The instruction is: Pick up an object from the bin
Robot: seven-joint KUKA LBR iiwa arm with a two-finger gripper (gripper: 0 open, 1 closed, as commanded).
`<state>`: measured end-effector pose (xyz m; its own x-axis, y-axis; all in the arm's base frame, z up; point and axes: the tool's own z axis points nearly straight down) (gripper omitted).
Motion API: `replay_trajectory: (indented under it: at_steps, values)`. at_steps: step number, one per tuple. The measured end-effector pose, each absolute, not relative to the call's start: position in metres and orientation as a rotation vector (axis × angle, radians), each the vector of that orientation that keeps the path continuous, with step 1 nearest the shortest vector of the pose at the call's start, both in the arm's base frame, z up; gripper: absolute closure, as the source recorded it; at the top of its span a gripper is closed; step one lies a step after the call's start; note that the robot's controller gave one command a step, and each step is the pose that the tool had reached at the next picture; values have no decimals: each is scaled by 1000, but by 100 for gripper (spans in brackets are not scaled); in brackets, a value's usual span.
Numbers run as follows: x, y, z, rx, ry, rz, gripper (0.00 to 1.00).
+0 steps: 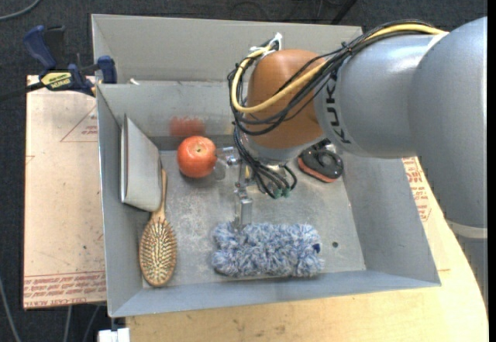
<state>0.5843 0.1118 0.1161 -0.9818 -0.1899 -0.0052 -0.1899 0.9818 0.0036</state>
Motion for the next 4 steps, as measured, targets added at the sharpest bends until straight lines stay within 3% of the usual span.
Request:
replay_trajectory:
  at_steps: [1, 2, 3, 4]
  values:
    - [578, 106, 121, -363, 3117, 8, 0]
    - [543, 113, 173, -496, 3105, 1, 0]
    - [540, 114, 198, -612, 3067, 13, 0]
    - [513, 120, 164, -773, 3041, -2, 0]
